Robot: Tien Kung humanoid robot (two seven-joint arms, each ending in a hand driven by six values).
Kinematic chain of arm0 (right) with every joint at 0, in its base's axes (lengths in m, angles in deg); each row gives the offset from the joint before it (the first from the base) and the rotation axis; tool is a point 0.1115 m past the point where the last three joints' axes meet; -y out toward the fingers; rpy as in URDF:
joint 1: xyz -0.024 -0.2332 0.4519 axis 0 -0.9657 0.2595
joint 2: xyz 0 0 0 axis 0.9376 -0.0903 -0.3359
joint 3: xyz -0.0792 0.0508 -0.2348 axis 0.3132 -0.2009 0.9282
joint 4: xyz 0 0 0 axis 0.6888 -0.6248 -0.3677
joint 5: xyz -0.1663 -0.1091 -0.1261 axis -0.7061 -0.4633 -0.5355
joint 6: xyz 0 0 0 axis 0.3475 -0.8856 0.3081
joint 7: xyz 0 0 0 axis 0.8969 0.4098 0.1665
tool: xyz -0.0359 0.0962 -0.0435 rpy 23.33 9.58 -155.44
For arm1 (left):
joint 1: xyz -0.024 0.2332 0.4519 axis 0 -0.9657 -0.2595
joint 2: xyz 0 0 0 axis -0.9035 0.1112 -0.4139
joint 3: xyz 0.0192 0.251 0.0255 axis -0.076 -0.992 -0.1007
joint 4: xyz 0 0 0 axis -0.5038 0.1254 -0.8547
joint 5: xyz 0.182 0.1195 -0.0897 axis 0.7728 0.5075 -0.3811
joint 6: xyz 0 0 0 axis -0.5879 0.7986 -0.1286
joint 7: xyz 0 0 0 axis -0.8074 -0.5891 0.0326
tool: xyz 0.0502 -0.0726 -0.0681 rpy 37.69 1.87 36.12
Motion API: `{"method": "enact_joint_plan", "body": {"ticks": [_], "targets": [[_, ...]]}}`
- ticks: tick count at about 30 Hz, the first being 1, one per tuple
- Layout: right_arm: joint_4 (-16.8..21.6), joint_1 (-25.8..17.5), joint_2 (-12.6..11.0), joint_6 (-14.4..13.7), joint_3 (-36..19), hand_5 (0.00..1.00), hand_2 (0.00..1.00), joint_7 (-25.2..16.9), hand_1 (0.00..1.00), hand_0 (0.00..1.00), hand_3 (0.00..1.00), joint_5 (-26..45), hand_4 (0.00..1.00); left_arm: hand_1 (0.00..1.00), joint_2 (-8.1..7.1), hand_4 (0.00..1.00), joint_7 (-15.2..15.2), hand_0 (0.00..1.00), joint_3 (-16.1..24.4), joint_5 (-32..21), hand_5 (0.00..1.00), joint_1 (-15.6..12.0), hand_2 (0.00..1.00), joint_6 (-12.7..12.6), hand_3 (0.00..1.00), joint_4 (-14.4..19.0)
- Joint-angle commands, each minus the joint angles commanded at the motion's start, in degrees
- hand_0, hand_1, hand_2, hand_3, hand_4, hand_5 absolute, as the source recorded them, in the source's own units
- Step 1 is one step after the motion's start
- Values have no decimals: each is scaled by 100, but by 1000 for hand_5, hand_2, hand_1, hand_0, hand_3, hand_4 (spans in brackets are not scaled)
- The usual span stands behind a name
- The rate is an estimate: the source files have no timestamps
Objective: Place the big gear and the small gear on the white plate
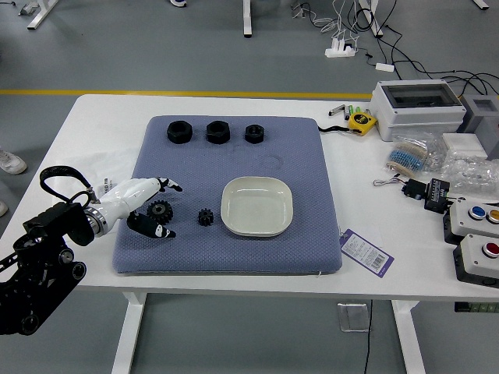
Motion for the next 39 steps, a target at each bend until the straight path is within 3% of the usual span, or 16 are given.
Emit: {"method": "enact_joint_plan", "body": {"ticks": [4,5,10,11,16,17,22,23,28,29,39], "targets": [[2,15,-2,1,26,732,746,-10,663,690,612,50,821,702,7,964,-47,743,-40,88,150,95,782,25,803,-152],[2,18,-2,2,32,729,744,-13,663,689,611,63,820,649,5,888,-58,672,-48,103,104,111,714,37,740,-176],[2,31,-5,6,47,729,744,-20,663,689,611,81,820,649,8,888,-145,672,-33,169,104,186,714,95,740,-273],[3,33,-6,8,47,729,744,-19,663,689,612,78,820,543,8,797,-156,578,-29,182,71,197,590,102,681,-287],[6,47,-12,9,40,729,744,-14,663,689,612,63,820,543,6,797,-200,578,-33,188,71,249,590,158,681,-416],[6,48,-12,9,39,729,745,-13,663,689,611,63,820,482,6,685,-203,451,-35,185,37,253,526,161,639,-427],[7,64,-18,7,41,729,745,-19,663,689,611,67,820,482,1,685,-216,451,-74,147,37,318,526,176,639,-487],[7,68,-19,7,44,730,744,-21,663,689,611,76,820,431,-1,597,-228,373,-90,141,17,334,476,200,592,-488],[8,83,-21,6,54,730,744,-24,663,689,611,89,820,431,-1,597,-267,373,-119,111,17,364,476,287,592,-488],[7,84,-20,6,49,728,745,-21,663,689,612,81,819,409,-1,548,-270,353,-116,96,13,364,456,294,559,-481],[4,81,-15,5,24,727,744,-2,663,689,611,37,817,393,-4,498,-296,342,104,-103,9,298,439,334,539,-325]]}}
